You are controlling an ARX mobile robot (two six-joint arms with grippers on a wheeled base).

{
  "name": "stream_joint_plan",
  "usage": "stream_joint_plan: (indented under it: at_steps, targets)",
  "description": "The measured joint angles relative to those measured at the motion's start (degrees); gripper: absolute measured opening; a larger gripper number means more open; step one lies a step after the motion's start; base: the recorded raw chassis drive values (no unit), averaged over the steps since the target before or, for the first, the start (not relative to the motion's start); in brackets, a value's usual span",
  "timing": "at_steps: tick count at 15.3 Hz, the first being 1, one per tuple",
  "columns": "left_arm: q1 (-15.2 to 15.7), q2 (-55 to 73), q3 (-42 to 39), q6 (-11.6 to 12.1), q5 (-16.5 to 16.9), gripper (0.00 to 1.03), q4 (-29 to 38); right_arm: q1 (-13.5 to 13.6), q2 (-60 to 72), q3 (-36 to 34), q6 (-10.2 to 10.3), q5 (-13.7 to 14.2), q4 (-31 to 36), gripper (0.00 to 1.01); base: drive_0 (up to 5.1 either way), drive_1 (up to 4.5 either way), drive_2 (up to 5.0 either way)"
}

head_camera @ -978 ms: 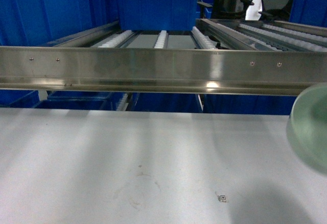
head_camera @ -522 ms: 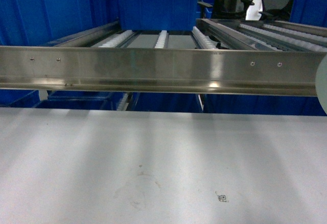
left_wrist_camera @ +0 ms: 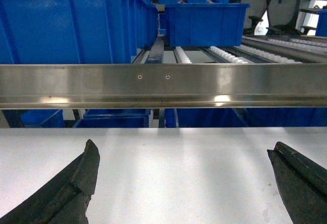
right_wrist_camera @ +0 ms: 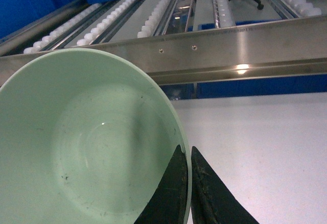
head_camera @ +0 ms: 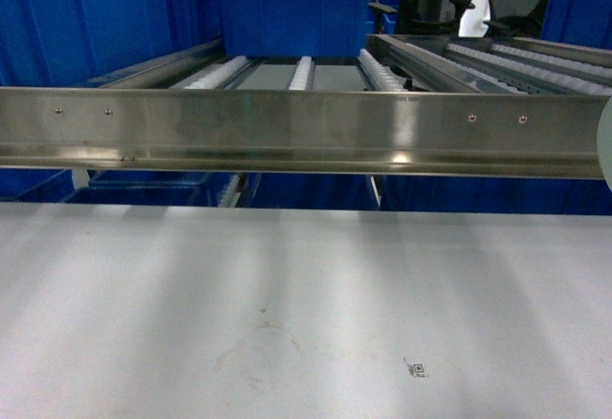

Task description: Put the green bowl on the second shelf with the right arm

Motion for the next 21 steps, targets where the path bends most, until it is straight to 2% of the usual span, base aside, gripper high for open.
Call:
stream_joint_plan:
  at_steps: [21]
  targets:
    - [0.00,0.00,0.02,0.00,-0.04,0.98,0.07,0.00,0.02,-0.07,0.02,-0.04,-0.07,0.02,-4.9,2.44,2.6]
